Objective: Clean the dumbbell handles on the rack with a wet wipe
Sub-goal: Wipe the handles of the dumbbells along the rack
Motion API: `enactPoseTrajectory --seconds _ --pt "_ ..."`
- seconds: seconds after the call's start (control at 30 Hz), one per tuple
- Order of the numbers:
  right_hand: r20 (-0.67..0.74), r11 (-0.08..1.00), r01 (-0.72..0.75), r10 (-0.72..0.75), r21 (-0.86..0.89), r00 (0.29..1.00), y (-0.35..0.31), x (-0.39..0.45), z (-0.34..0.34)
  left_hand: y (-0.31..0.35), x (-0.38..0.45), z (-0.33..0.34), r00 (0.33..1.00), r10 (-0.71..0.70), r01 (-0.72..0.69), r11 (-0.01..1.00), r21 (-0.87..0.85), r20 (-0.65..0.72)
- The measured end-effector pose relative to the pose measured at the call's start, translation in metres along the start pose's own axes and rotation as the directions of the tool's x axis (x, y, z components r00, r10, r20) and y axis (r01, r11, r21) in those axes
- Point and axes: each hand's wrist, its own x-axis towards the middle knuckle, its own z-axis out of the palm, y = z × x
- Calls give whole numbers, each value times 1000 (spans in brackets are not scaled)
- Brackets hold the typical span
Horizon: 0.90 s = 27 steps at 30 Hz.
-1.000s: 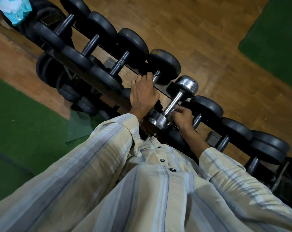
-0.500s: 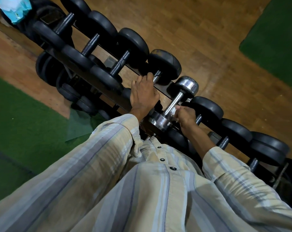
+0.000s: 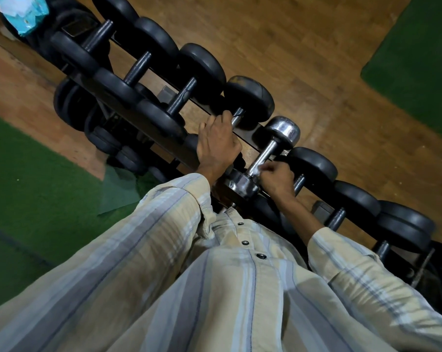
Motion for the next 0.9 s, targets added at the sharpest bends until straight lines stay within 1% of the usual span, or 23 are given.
enactPoseTrajectory --seconds 0.03,0.1,0.17,0.27,0.33,0.4,0.47,0.6,0.7,0.83,0.9 --pt "33 1000 -2 3 -18 999 4 -4 4 0 0 0 1000 -2 2 1000 0 2" --pt "13 1000 -25 25 18 1000 10 -7 10 0 -1 0 1000 -5 5 1000 -2 7" --pt "-81 992 -50 60 120 995 6 -3 12 0 -1 0 1000 -5 5 1000 -3 10" --pt "-219 966 -41 98 253 971 -14 8 6 1 0 -2 1000 -2 2 1000 2 17" --pt "-238 916 -50 156 398 959 -25 22 6 1 0 -2 1000 1 -1 1000 6 23" --pt "-206 864 -101 230 494 951 -34 32 11 1 0 -3 1000 -3 2 1000 14 24" --pt "-151 836 -164 280 524 948 -38 35 15 1 0 -3 1000 -4 4 1000 17 24" --pt "-85 751 -182 302 634 949 -41 40 14 1 -1 -3 1000 8 -9 1000 23 22" --pt "-65 624 -176 345 761 936 -35 50 18 2 -1 -4 1000 7 -7 1000 11 16" --pt "22 533 -215 344 818 939 -38 47 16 2 -1 -3 1000 2 -2 1000 -1 22" --pt "87 463 -256 355 849 931 -27 56 17 2 -1 -2 1000 5 -5 1000 3 26"
